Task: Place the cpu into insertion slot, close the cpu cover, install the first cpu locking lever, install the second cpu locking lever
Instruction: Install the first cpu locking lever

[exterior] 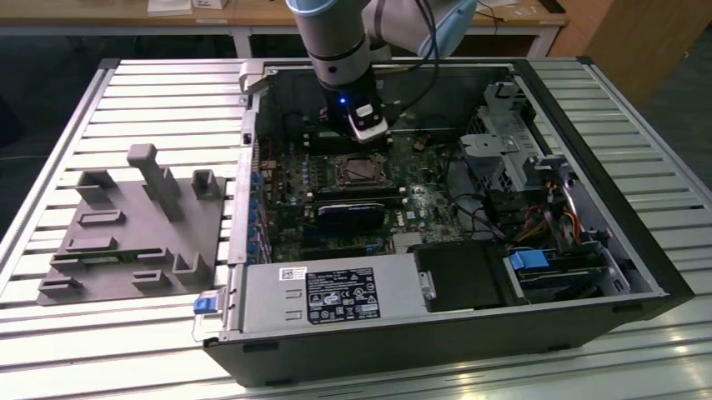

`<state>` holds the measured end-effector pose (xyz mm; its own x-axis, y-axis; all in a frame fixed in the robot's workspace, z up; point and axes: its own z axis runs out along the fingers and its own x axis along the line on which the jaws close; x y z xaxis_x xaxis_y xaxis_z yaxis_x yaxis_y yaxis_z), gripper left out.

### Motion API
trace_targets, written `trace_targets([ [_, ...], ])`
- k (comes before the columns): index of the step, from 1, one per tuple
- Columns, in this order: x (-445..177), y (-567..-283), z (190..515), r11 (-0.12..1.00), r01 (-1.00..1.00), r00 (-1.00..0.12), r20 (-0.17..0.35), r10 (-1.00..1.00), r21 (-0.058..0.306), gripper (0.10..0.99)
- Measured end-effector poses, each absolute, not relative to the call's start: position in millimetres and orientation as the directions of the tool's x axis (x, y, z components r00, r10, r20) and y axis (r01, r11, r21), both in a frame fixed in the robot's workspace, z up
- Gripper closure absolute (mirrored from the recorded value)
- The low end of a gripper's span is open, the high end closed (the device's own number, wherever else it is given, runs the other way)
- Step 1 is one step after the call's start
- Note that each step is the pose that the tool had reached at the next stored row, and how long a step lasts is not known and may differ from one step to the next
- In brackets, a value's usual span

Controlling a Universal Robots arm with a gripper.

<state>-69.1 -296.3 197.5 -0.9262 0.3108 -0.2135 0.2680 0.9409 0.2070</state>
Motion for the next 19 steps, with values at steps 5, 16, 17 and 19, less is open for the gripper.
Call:
trace_targets([
  [5, -69.1, -295.5, 195.4, 0.936, 0.287, -0.920, -0.215, 0.329, 0.204, 0.980],
  [16, -69.1, -295.5, 191.1, 0.925, 0.321, -0.907, -0.215, 0.362, 0.202, 0.980],
  [17, -69.1, -295.5, 191.0, 0.925, 0.321, -0.907, -0.215, 0.362, 0.202, 0.980],
  [19, -69.0, -295.7, 190.9, 0.925, 0.322, -0.907, -0.215, 0.362, 0.202, 0.980],
])
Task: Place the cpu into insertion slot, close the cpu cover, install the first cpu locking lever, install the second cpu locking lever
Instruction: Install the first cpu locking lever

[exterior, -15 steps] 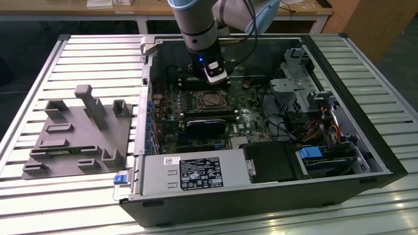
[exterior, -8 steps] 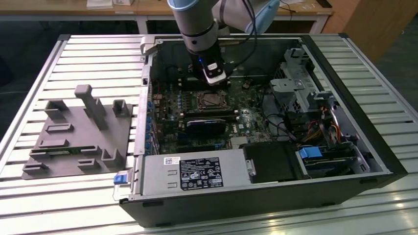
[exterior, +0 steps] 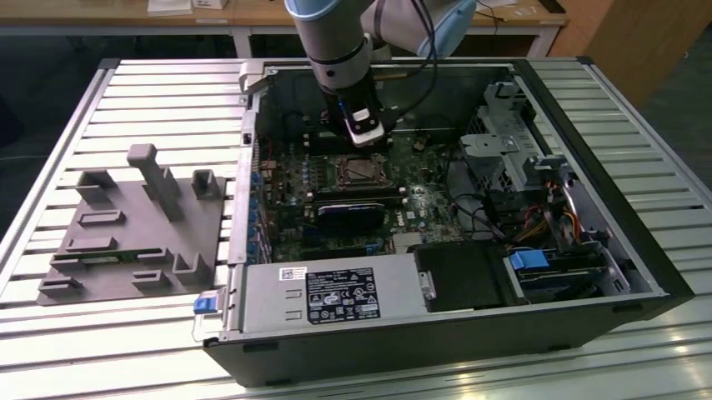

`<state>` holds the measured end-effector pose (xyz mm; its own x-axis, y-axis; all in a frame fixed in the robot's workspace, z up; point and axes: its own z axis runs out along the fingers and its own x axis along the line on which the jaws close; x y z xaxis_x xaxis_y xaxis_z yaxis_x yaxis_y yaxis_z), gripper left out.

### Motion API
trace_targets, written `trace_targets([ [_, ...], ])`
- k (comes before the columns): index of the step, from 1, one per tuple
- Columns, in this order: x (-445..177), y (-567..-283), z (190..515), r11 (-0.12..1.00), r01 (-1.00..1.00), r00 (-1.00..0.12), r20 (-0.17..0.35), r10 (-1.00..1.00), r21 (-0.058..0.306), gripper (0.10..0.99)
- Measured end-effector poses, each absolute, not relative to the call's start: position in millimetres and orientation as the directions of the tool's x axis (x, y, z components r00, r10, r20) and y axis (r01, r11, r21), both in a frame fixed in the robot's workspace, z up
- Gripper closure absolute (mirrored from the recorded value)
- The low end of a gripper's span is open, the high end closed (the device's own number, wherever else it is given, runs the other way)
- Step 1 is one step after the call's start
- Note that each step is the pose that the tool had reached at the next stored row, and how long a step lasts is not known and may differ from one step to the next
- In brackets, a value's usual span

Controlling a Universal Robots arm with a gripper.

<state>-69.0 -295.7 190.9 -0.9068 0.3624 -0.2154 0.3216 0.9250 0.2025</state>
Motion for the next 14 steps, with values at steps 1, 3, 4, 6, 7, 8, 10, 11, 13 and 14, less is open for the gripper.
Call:
trace_targets([
  [1, -68.9, -296.1, 190.9, 0.925, 0.322, -0.907, -0.215, 0.362, 0.202, 0.980],
  [3, -68.4, -297.0, 190.9, 0.925, 0.321, -0.907, -0.215, 0.362, 0.202, 0.980],
  [4, -68.1, -297.5, 190.9, 0.925, 0.322, -0.907, -0.215, 0.362, 0.202, 0.980],
  [6, -67.6, -298.0, 190.8, 0.925, 0.321, -0.907, -0.215, 0.362, 0.203, 0.980],
  [7, -67.6, -298.2, 190.8, 0.925, 0.321, -0.907, -0.215, 0.362, 0.203, 0.980],
  [8, -67.6, -298.3, 190.8, 0.925, 0.322, -0.907, -0.215, 0.363, 0.204, 0.980],
  [10, -67.6, -298.3, 190.8, 0.925, 0.322, -0.907, -0.215, 0.363, 0.204, 0.980],
  [11, -67.6, -298.4, 190.9, 0.925, 0.322, -0.907, -0.215, 0.363, 0.204, 0.980],
  [13, -67.6, -298.4, 191.8, 0.925, 0.321, -0.907, -0.215, 0.363, 0.204, 0.980],
  [14, -67.6, -298.4, 192.6, 0.925, 0.321, -0.907, -0.215, 0.363, 0.204, 0.980],
])
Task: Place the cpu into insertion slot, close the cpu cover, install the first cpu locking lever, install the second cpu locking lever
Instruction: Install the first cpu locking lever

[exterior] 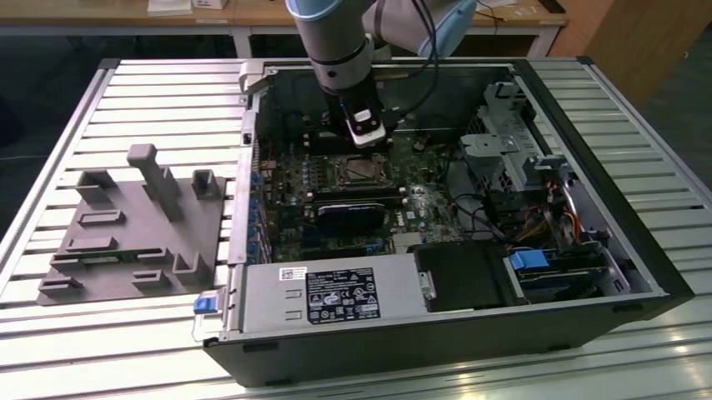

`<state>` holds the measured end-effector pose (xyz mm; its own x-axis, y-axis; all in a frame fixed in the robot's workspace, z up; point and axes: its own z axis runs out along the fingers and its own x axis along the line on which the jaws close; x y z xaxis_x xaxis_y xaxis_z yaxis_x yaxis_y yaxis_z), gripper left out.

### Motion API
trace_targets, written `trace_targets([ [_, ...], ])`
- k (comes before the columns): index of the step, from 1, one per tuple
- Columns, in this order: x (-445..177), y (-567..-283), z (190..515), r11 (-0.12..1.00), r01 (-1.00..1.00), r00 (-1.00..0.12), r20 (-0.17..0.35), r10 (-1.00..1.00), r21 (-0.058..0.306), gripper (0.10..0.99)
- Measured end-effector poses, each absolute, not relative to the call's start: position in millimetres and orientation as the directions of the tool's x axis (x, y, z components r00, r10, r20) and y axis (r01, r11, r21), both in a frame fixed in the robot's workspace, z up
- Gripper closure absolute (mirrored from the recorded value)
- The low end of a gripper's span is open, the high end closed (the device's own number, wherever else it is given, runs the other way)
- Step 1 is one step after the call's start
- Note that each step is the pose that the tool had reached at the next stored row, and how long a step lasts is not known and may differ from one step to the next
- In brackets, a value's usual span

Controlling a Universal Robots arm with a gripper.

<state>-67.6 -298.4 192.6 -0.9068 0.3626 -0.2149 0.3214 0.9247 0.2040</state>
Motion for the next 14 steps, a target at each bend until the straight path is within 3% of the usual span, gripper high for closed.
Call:
trace_targets([
  [14, -67.6, -298.4, 218.2, 0.925, 0.321, -0.907, -0.215, 0.363, 0.204, 0.980],
])
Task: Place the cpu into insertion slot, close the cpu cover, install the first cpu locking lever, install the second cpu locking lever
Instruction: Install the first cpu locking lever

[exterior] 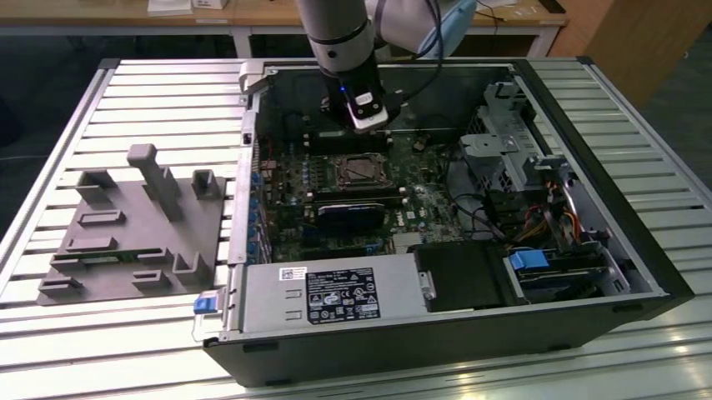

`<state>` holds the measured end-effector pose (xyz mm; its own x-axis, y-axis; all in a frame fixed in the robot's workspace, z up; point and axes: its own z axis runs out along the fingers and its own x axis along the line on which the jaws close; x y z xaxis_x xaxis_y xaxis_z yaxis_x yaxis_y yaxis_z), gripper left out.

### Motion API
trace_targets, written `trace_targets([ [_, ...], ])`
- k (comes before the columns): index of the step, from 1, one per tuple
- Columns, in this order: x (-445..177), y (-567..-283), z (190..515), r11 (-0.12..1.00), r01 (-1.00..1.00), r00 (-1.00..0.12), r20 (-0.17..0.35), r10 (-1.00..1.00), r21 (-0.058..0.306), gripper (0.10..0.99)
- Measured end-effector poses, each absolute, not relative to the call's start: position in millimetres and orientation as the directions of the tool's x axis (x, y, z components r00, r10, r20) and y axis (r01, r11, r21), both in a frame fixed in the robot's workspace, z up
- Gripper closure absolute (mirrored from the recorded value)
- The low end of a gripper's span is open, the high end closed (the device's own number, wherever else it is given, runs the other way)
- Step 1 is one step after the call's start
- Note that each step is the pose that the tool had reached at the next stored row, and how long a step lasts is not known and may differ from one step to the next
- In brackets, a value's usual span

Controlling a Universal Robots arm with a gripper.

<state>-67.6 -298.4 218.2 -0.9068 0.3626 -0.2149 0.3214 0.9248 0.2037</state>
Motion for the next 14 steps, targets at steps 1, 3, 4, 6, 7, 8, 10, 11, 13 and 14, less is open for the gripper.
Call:
trace_targets([
  [1, -67.6, -298.4, 219.6, 0.925, 0.321, -0.907, -0.215, 0.363, 0.204, 0.980],
  [3, -67.6, -298.4, 219.8, 0.925, 0.321, -0.907, -0.215, 0.363, 0.204, 0.980],
  [4, -67.5, -298.3, 219.8, 0.925, 0.321, -0.907, -0.215, 0.363, 0.204, 0.980],
  [6, -67.6, -298.4, 220.1, 0.925, 0.321, -0.907, -0.215, 0.363, 0.204, 0.980],
  [7, -67.6, -298.4, 220.1, 0.925, 0.321, -0.907, -0.215, 0.363, 0.204, 0.980],
  [8, -67.6, -298.4, 220.1, 0.925, 0.321, -0.907, -0.215, 0.363, 0.204, 0.980],
  [10, -67.3, -298.4, 220.0, 0.925, 0.322, -0.908, -0.213, 0.362, 0.200, 0.980],
  [11, -67.3, -298.4, 220.0, 0.926, 0.323, -0.908, -0.211, 0.362, 0.197, 0.980],
  [13, -66.8, -298.4, 219.8, 0.927, 0.324, -0.910, -0.205, 0.360, 0.189, 0.980],
  [14, -66.4, -298.4, 219.6, 0.928, 0.325, -0.911, -0.202, 0.359, 0.182, 0.980],
])
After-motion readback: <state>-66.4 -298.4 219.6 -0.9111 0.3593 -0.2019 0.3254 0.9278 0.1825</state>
